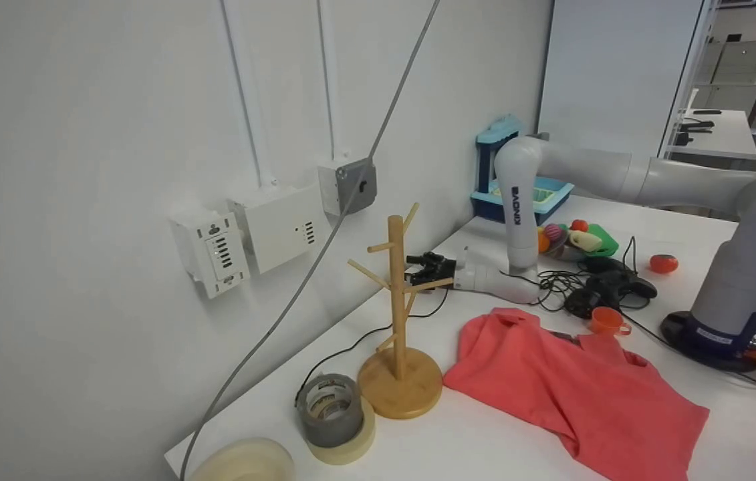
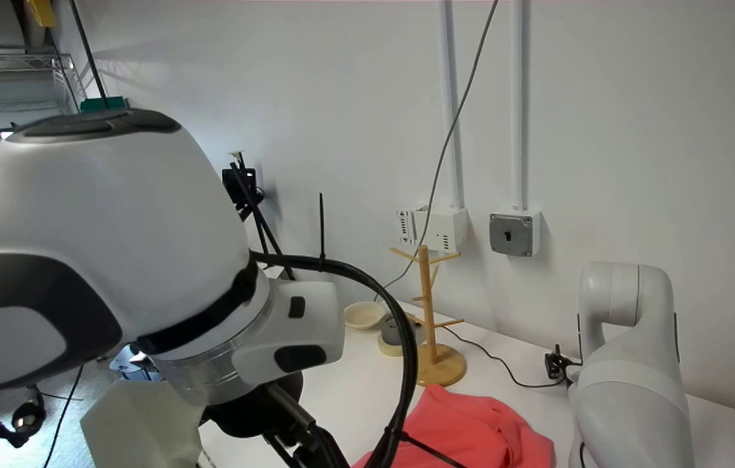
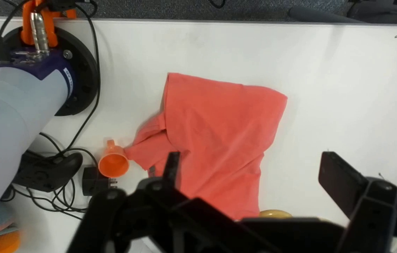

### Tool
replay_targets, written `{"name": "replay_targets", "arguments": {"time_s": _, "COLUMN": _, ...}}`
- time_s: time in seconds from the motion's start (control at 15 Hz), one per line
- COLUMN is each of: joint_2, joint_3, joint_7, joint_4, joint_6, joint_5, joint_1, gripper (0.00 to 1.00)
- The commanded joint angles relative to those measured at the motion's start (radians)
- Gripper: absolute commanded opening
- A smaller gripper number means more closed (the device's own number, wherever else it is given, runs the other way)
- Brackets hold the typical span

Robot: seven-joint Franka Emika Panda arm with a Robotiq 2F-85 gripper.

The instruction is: Unfold the sweatshirt from top to bottom

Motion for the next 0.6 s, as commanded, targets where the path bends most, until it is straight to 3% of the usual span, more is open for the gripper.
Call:
{"name": "replay_targets", "arguments": {"time_s": 0.0, "joint_2": 0.009, "joint_3": 0.070, "joint_7": 0.071, "joint_4": 0.004, "joint_6": -0.017, "joint_5": -0.039, "joint_1": -0.071, "gripper": 1.00}}
{"name": "replay_targets", "arguments": {"time_s": 0.13, "joint_2": 0.008, "joint_3": 0.098, "joint_7": 0.125, "joint_4": 0.001, "joint_6": -0.008, "joint_5": -0.064, "joint_1": -0.098, "gripper": 1.00}}
{"name": "replay_targets", "arguments": {"time_s": 0.2, "joint_2": 0.009, "joint_3": 0.070, "joint_7": 0.076, "joint_4": 0.001, "joint_6": -0.003, "joint_5": -0.032, "joint_1": -0.065, "gripper": 1.00}}
{"name": "replay_targets", "arguments": {"time_s": 0.53, "joint_2": 0.009, "joint_3": 0.087, "joint_7": 0.112, "joint_4": 0.001, "joint_6": -0.003, "joint_5": -0.050, "joint_1": -0.080, "gripper": 1.00}}
